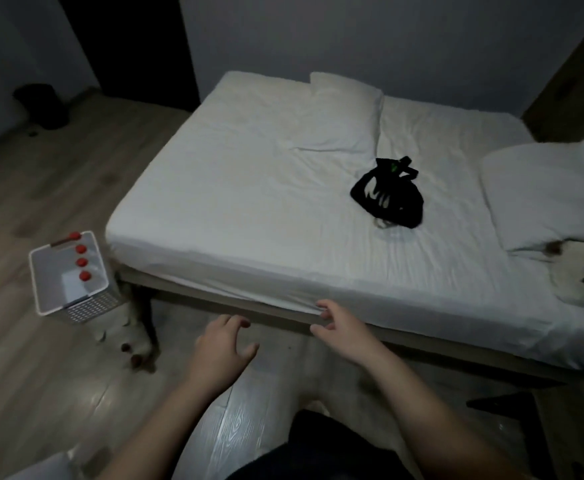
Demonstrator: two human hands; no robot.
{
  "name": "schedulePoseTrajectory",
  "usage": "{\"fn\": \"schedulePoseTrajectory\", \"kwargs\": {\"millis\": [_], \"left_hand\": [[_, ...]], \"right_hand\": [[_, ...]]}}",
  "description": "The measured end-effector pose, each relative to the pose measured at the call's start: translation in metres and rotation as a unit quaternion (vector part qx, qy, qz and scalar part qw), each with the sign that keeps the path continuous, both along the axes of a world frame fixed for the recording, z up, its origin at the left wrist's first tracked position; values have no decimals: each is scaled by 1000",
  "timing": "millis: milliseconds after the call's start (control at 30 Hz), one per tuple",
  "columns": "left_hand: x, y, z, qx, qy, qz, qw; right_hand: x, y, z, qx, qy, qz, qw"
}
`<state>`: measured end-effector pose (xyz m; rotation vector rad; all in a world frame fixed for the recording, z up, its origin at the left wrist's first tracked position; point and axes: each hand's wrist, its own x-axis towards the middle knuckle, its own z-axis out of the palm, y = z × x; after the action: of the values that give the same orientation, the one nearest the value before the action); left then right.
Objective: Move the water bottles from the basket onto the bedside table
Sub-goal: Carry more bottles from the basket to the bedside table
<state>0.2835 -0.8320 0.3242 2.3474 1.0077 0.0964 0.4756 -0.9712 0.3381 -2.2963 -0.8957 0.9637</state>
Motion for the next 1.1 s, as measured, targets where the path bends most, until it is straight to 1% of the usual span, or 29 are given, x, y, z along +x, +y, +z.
{"fn": "schedulePoseTrajectory", "kwargs": {"millis": [100,267,433,533,667,833,967,1100], "left_hand": [[-16,18,-6,-11,-4,38,999],[-36,62,-16,-25,10,75,997],[-43,143,-27,-21,16,113,993],[-43,180,-24,-32,30,125,991],[-48,241,-23,-42,47,154,986],[-64,304,-26,-42,55,207,976],[-88,343,-31,-66,64,248,964],[-125,398,-50,-64,79,257,961]], "right_hand": [[-9,28,-8,-7,-6,26,1000],[-14,81,-23,-29,11,58,998],[-7,173,-39,-31,19,87,996],[-4,222,-39,-20,12,104,994],[-6,301,-39,-25,25,132,991],[-18,388,-41,-42,27,210,977],[-39,441,-43,-57,33,264,962],[-66,495,-50,-59,34,292,954]]}}
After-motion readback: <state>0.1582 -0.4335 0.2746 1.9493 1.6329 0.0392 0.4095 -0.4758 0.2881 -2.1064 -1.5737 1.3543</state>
